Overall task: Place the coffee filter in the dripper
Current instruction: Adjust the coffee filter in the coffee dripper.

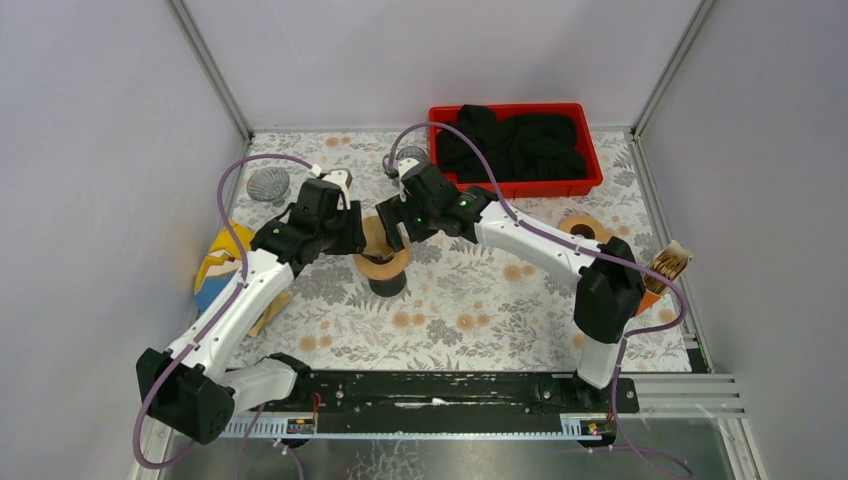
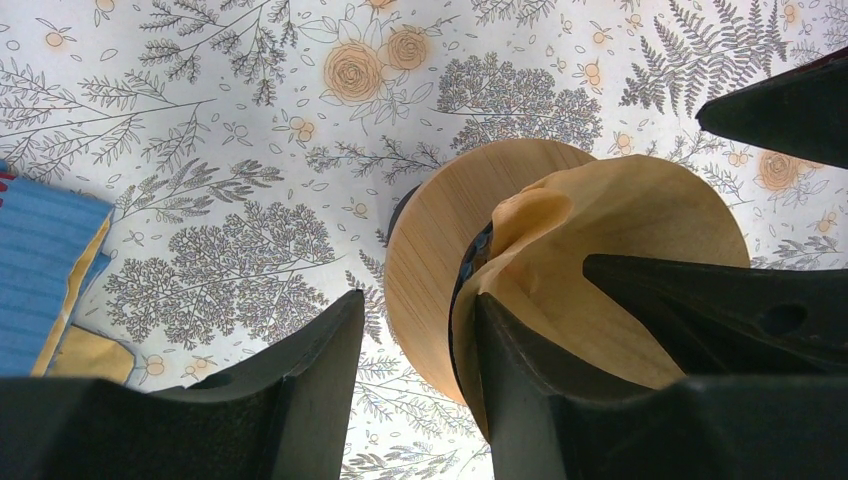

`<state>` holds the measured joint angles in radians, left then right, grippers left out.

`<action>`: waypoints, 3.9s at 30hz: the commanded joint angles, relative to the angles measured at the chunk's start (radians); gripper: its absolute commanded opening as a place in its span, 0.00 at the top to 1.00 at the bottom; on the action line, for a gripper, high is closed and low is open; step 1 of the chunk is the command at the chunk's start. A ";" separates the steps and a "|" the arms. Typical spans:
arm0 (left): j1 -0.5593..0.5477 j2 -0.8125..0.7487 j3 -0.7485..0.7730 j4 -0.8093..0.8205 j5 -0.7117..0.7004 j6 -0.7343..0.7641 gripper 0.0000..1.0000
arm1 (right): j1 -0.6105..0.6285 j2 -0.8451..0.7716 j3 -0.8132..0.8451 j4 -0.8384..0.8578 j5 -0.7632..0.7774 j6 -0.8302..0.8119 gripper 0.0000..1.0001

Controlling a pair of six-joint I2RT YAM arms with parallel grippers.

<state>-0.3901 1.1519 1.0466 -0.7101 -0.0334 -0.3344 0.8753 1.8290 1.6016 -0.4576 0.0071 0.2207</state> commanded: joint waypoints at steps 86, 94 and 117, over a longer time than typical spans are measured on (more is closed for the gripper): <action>0.004 0.012 0.053 0.033 0.051 -0.027 0.38 | 0.006 0.021 0.157 -0.096 -0.204 -0.049 0.00; 0.006 0.001 0.052 0.032 0.042 -0.028 0.37 | 0.006 0.006 0.163 -0.069 -0.172 -0.040 0.00; 0.008 -0.008 0.019 -0.042 -0.044 -0.002 0.39 | -0.005 -0.030 0.071 -0.033 -0.002 -0.047 0.01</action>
<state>-0.3897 1.1637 1.0657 -0.7315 -0.0505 -0.3489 0.8749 1.8481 1.6913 -0.5247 -0.0380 0.1791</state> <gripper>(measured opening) 0.611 0.994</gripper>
